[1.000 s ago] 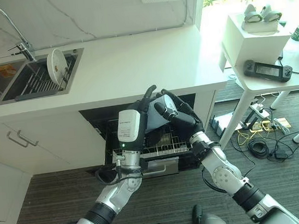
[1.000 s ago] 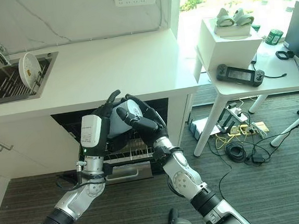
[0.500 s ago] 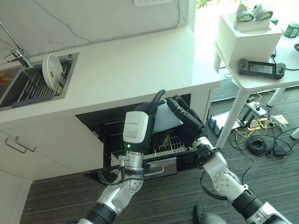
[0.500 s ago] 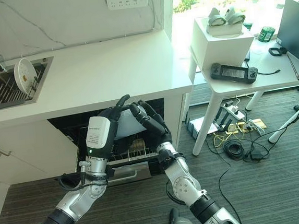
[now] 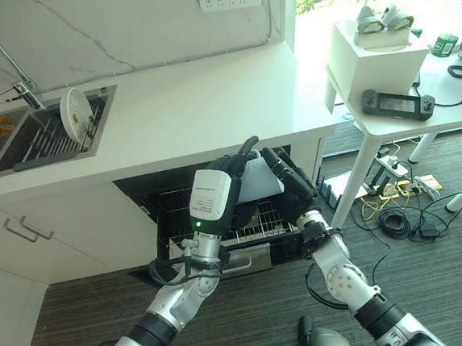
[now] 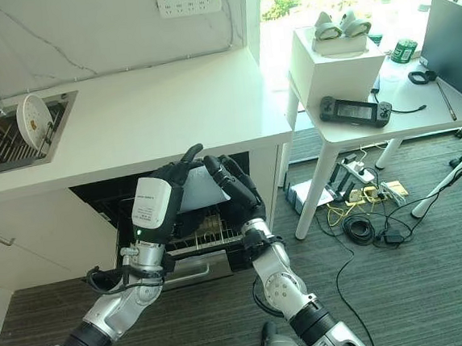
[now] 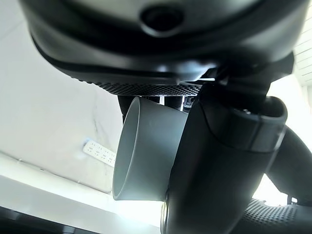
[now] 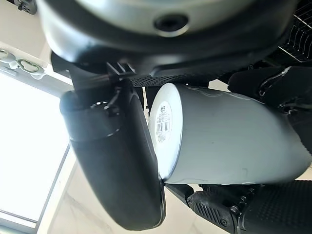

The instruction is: Place the dishes in the dishwasher.

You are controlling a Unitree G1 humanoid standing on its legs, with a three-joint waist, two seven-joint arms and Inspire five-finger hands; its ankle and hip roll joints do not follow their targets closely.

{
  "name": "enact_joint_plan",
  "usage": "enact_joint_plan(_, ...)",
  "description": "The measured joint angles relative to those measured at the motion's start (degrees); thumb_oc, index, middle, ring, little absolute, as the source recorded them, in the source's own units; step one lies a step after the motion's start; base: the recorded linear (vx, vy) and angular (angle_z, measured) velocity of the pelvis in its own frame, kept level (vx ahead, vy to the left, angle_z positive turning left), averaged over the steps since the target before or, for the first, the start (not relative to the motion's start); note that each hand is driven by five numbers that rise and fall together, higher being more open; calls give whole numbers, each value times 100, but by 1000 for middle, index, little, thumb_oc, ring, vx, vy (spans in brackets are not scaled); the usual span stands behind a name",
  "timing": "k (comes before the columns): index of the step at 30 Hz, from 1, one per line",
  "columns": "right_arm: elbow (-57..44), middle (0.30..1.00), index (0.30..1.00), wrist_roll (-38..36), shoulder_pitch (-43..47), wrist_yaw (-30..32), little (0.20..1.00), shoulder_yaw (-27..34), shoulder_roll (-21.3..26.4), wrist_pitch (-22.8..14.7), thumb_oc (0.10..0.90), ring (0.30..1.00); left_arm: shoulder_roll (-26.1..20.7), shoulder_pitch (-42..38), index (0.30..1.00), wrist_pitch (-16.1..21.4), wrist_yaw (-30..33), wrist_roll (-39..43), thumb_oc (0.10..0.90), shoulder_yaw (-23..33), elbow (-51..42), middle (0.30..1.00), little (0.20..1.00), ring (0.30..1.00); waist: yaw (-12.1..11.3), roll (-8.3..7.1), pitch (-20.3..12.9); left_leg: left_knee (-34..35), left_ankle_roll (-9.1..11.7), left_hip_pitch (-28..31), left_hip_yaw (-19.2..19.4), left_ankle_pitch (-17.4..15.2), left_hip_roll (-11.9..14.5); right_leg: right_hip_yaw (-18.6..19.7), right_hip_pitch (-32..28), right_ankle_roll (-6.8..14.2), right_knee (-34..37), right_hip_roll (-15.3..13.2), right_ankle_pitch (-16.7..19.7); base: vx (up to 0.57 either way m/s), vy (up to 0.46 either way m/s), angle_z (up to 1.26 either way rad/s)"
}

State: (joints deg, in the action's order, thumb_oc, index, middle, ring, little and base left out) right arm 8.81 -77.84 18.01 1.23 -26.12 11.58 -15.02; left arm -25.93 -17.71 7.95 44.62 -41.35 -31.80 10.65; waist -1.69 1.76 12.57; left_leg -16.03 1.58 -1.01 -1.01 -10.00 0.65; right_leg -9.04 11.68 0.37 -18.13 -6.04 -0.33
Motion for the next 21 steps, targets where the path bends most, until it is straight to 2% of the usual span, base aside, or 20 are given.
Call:
enact_joint_plan(12, 1, 300, 300, -33, -11, -2, 300, 30, 29, -11, 400, 300, -20, -67, 300, -1, -63, 58, 400, -4, -78, 300, 300, 300, -12, 30, -18, 2, 0, 1, 28, 0, 5, 21, 14, 0, 1, 14, 1, 0, 0, 0)
enact_joint_plan(13, 0, 900, 900, 110, -10, -12, 900, 48, 66, 9, 800, 900, -20, -67, 300, -1, -116, 65, 400, 1, -101, 300, 300, 300, -16, 33, -20, 4, 0, 2, 37, -1, 9, 28, 17, 0, 0, 18, 1, -11, -15, -4)
enact_joint_plan(18, -2, 900, 900, 526, -10, -443, 900, 242, 382, 487, 800, 900, -24, 30, 300, 93, -159, 81, 400, 106, -113, 300, 300, 300, -19, 39, -24, 14, 1, 1, 51, -1, 12, 33, 26, 0, 1, 21, 1, -2, -4, -1)
enact_joint_plan(21, -11, 900, 900, 1025, -9, -995, 900, 246, 714, 768, 800, 900, -14, 230, 300, 229, -277, 563, 400, 291, -155, 300, 300, 300, -48, 41, -25, 24, 5, 1, 46, 1, 24, 26, 28, -6, 0, 30, -3, 16, -36, 0)
